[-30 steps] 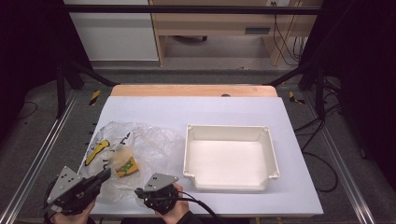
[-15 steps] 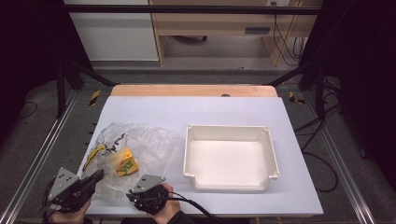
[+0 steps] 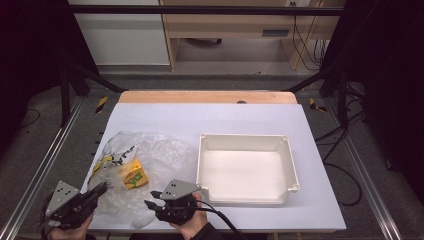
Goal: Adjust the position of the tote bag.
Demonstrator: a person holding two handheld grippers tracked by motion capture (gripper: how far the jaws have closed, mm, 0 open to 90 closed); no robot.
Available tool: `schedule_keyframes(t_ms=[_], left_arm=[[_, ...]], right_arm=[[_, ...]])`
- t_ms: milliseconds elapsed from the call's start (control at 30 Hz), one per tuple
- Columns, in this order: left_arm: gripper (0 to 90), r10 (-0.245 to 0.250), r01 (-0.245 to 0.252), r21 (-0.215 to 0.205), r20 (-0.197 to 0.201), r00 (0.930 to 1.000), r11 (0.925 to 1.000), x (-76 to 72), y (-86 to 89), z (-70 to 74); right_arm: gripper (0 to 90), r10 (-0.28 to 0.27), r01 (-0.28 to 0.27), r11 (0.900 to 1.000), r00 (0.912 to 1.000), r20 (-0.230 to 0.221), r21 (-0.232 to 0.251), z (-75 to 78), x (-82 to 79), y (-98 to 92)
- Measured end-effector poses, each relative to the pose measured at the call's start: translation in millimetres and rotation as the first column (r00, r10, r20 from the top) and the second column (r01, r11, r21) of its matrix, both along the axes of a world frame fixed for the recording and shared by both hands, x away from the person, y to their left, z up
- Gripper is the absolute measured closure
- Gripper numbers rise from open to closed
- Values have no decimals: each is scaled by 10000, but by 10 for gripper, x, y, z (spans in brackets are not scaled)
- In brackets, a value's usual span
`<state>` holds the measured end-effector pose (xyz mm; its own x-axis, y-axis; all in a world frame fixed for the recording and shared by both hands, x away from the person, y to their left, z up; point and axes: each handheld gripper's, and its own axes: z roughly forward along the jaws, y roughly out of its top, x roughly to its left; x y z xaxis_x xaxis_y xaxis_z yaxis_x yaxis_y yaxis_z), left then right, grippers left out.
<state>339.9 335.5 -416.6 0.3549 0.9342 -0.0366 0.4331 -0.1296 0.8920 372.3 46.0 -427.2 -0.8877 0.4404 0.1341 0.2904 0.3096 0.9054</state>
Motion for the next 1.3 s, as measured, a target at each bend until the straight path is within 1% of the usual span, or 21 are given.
schedule_keyframes(t_ms=[33, 67, 100, 133, 200, 300, 333, 367, 400, 467, 700, 767, 900, 967, 1000, 1033, 1133, 1167, 1200, 1233, 1300], left_arm=[[895, 46, -45, -42, 87, 10000, 10000, -13, 25, 8], [895, 46, -45, -42, 87, 10000, 10000, -13, 25, 8], [895, 185, -182, -157, 209, 9996, 9997, -23, 55, 16], [895, 185, -182, -157, 209, 9996, 9997, -23, 55, 16], [895, 277, -270, -269, 291, 9992, 9993, -22, 91, 24], [895, 419, -410, -299, 292, 9987, 9987, -10, 135, 19], [895, 419, -410, -299, 292, 9987, 9987, -10, 135, 19], [895, 480, -472, -269, 288, 9984, 9985, -4, 142, 13], [895, 518, -512, -253, 246, 9984, 9984, 2, 149, 6], [895, 636, -634, -188, 122, 9979, 9978, 31, 177, -25], [893, 812, -814, -86, -215, 9965, 9966, 99, 260, -98], [892, 780, -783, -79, -273, 9966, 9969, 107, 266, -107], [884, 634, -632, 67, -484, 9968, 9980, 135, 257, -148], [872, 586, -580, 153, -451, 9973, 9982, 137, 258, -147], [851, 575, -568, 164, -431, 9974, 9982, 132, 253, -142], [795, 478, -478, 27, -312, 9984, 9989, 117, 241, -126], [650, 436, -437, -20, -159, 9989, 9990, 96, 238, -96], [579, 341, -340, -130, 70, 9994, 9993, 71, 223, -61], [498, 341, -340, -130, 70, 9994, 9993, 71, 223, -61], [498, 363, -360, -154, 139, 9992, 9992, 59, 209, -41], [349, 267, -259, -248, 356, 9990, 9994, 22, 171, 25]], right_arm=[[758, -106, 105, 9998, 9999, -101, -179, -34, 25, -11], [758, -106, 105, 9998, 9999, -101, -179, -34, 25, -11], [820, -195, 175, 9985, 9991, -380, -510, -135, 72, -21], [820, -195, 175, 9985, 9991, -380, -510, -135, 72, -21], [878, -411, 348, 9939, 9974, -591, -1042, -301, 113, -4], [899, -577, 478, 9864, 9966, -593, -1570, -416, 130, 19], [899, -577, 478, 9864, 9966, -593, -1570, -416, 130, 19], [900, -633, 524, 9815, 9965, -543, -1841, -463, 134, 34], [900, -633, 524, 9815, 9965, -543, -1841, -463, 134, 34], [900, -716, 584, 9741, 9960, -531, -2185, -508, 137, 48], [896, -873, 674, 9613, 9941, -635, -2673, -612, 164, 62], [894, -871, 678, 9643, 9941, -649, -2560, -622, 170, 51], [884, -892, 706, 9634, 9942, -608, -2587, -620, 170, 49], [882, -923, 745, 9628, 9941, -567, -2596, -617, 168, 48], [882, -915, 741, 9640, 9942, -569, -2555, -610, 163, 43], [874, -892, 763, 9698, 9950, -458, -2318, -582, 155, 28], [866, -862, 774, 9743, 9958, -323, -2115, -528, 142, 8], [855, -861, 828, 9790, 9962, -97, -1865, -461, 130, -12], [855, -861, 828, 9790, 9962, -97, -1865, -461, 130, -12], [850, -855, 842, 9810, 9963, 2, -1748, -425, 126, -23], [802, -895, 926, 9858, 9956, 282, -1402, -318, 110, -46]])
